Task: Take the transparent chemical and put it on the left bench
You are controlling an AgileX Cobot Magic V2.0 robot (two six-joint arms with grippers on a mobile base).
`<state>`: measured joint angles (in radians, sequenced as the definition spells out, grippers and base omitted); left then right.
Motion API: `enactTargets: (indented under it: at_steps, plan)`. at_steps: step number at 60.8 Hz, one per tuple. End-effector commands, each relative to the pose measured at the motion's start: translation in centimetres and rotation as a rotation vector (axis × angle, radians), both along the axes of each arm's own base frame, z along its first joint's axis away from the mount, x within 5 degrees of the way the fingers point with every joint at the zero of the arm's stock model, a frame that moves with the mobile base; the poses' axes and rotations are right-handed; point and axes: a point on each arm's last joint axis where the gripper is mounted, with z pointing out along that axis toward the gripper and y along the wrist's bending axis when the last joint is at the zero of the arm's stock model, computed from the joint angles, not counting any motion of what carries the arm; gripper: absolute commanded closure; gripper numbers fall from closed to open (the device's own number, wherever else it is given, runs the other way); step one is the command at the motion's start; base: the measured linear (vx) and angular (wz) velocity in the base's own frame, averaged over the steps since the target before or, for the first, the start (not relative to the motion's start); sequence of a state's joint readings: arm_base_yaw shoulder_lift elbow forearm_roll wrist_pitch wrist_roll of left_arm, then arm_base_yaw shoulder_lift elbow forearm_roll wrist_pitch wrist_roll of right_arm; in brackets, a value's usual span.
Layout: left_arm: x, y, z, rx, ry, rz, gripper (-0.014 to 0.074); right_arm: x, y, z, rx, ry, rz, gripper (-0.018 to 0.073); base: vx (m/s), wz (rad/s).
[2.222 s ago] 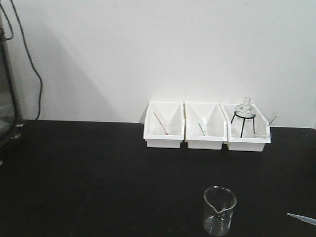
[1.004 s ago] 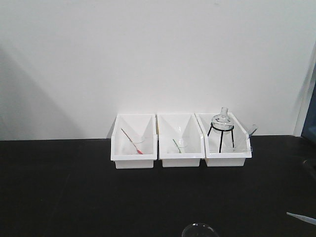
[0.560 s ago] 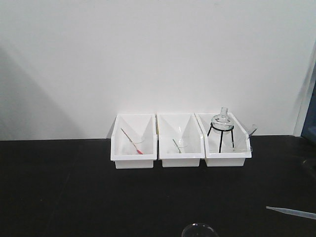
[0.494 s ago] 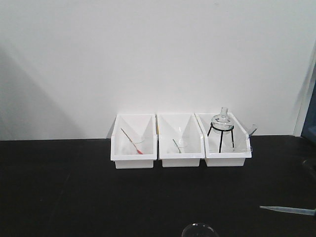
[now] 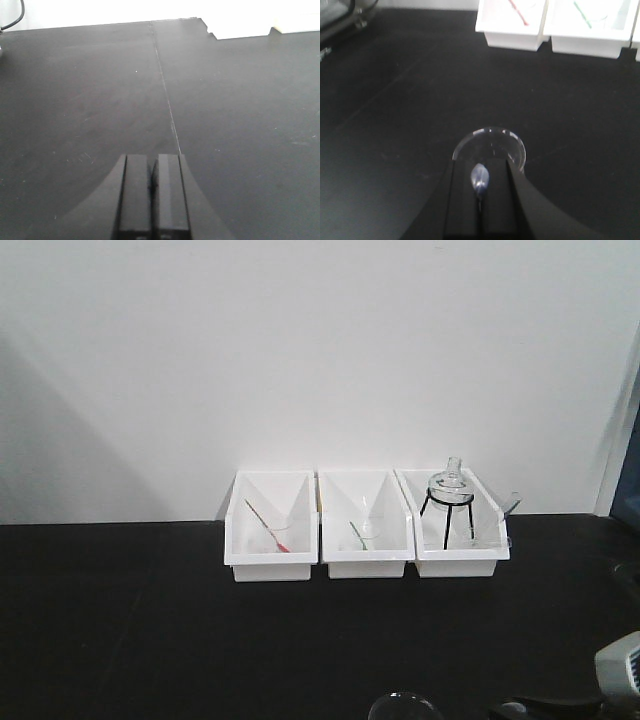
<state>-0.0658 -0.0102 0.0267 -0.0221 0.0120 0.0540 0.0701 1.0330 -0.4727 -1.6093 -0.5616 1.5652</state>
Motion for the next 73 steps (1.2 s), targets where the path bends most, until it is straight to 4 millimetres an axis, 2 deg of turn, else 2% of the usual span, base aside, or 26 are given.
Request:
enactTargets:
  at_steps: [1, 19, 32, 41, 50, 66, 73]
  plan:
    - [-0.1, 0.0, 0.3, -0.014, -0.081, -0.001, 0.0600, 0.4, 0.2, 1.0, 0.015, -0.024, 0.016, 0.0562, 0.00, 0.00]
    - [-0.1, 0.0, 0.3, -0.014, -0.081, -0.001, 0.0600, 2.5, 0.3, -1.6, 0.013, 0.084, 0.014, 0.0562, 0.00, 0.00]
    - [-0.1, 0.0, 0.3, -0.014, -0.081, -0.001, 0.0600, 3.8, 0.4, -2.2, 0.063, 0.048, -0.015, 0.0562, 0.00, 0.00]
    - [-0.1, 0.0, 0.3, -0.014, -0.081, -0.001, 0.0600, 4.2, 0.6, -2.5, 0.056, 0.006, 0.028, 0.0540, 0.00, 0.00]
    - [-0.1, 0.0, 0.3, -0.014, -0.081, -0.001, 0.0600, 4.3, 0.9, -2.8, 0.057, -0.007, 0.069, 0.0428, 0.00, 0.00]
    - [-0.1, 0.0, 0.3, -0.014, -0.081, -0.001, 0.0600, 4.5, 0.9, -2.8, 0.055, -0.017, 0.072, 0.0046, 0.00, 0.00]
    - [-0.1, 0.0, 0.3, -0.014, -0.081, -0.001, 0.0600, 4.3, 0.9, -2.1, 0.052, -0.059, 0.079, -0.0055, 0.00, 0.00]
